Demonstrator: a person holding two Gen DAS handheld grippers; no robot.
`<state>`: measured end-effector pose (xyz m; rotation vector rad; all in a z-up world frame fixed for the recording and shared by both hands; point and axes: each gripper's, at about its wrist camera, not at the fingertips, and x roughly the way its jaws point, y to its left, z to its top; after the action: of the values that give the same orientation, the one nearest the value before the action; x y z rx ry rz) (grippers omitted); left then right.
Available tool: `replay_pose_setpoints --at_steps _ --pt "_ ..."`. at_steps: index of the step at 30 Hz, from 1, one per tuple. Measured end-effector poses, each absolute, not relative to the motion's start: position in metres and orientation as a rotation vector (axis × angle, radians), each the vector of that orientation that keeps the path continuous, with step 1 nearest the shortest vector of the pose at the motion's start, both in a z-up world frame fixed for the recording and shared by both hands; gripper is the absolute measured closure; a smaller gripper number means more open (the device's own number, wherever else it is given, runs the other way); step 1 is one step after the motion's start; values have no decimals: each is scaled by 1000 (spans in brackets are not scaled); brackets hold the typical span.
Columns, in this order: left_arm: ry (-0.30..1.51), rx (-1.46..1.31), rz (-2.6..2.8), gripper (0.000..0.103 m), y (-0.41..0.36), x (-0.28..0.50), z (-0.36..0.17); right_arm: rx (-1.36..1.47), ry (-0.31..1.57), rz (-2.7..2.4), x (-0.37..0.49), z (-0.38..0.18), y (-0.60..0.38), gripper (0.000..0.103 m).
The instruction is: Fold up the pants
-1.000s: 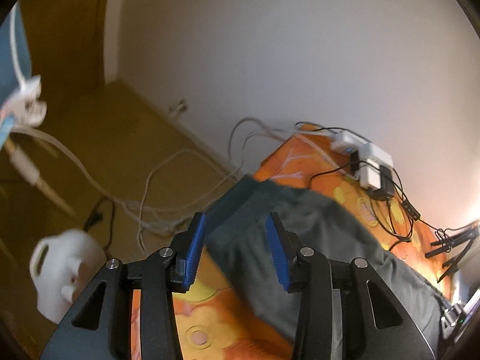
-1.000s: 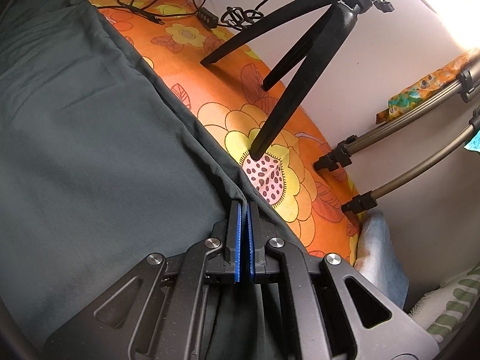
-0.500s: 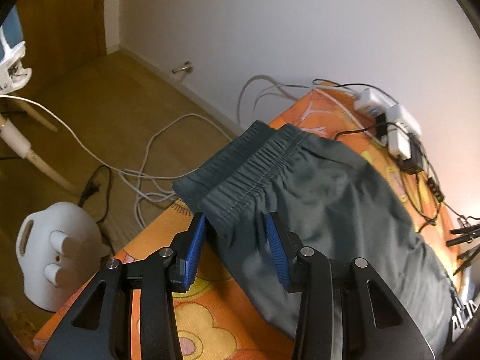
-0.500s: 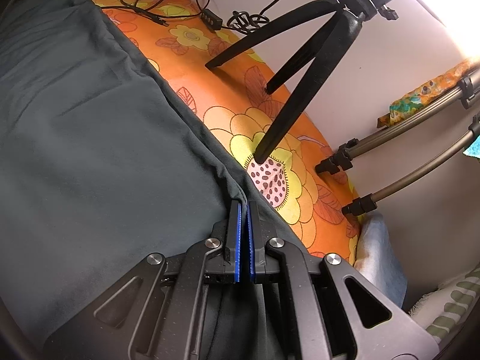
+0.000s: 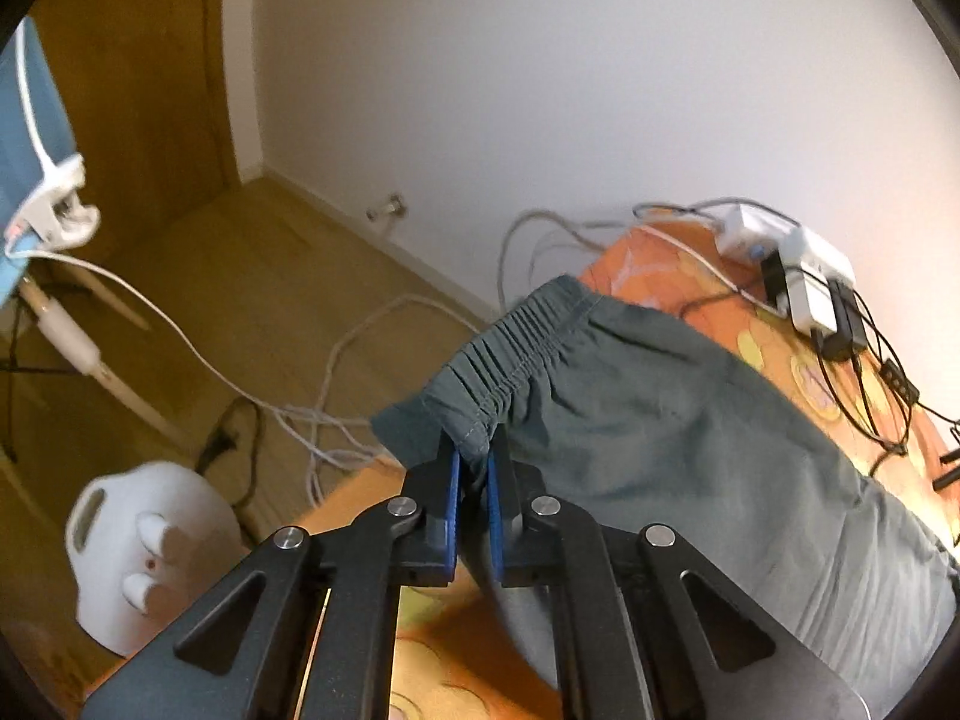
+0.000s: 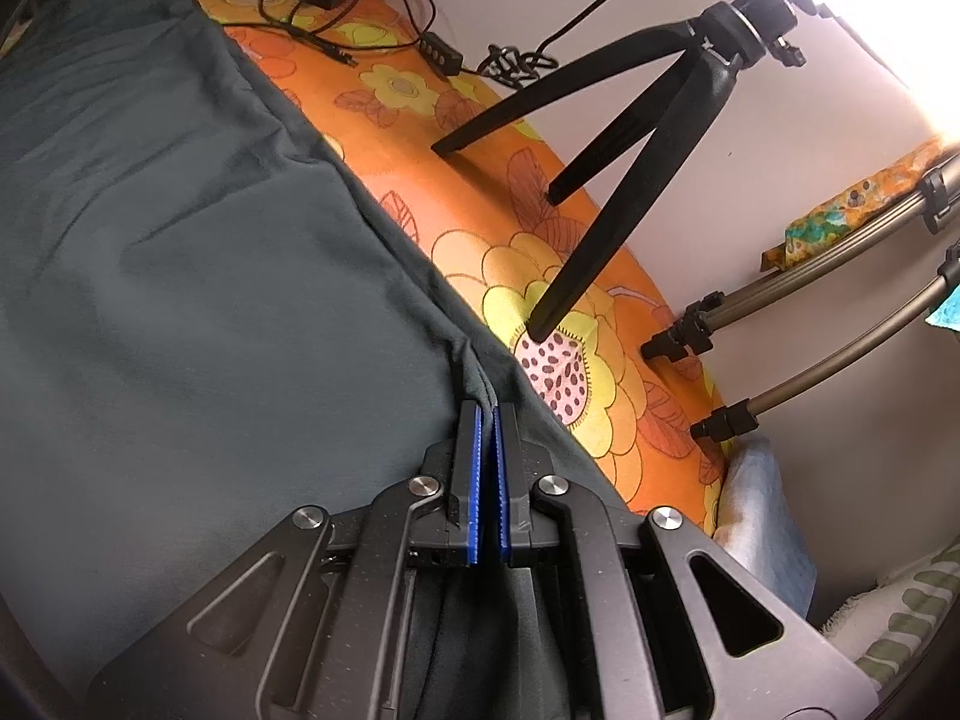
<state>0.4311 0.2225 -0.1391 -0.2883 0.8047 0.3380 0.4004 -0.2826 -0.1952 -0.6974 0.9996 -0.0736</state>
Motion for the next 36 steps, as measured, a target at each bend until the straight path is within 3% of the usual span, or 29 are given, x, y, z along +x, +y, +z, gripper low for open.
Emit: replay_pose_setpoints --at_steps 13,17,18,20,21,22,24,29,36 --pt "845 -245 380 97 227 450 -148 -678 1022 -103 415 -202 -291 99" --pt "868 -263 392 89 230 450 -147 -604 1033 -85 414 -193 -299 99" --pt "874 -265 398 87 231 449 -146 -566 1037 -66 412 -186 -303 94" --pt "869 -264 395 86 232 445 -140 -520 1022 -43 406 -175 -308 73" --pt "862 -261 397 83 232 441 -135 -502 1006 -45 400 -167 -312 58" --pt "858 -258 399 82 233 439 -132 -474 985 -47 393 -157 -317 53" --pt "844 -255 420 75 235 431 -121 -404 961 -34 380 -138 -328 53" --pt "794 -237 356 75 218 406 -92 -270 895 -92 329 -88 -373 52" --pt "793 -105 95 75 113 372 -74 -176 844 -186 233 -42 -423 52"
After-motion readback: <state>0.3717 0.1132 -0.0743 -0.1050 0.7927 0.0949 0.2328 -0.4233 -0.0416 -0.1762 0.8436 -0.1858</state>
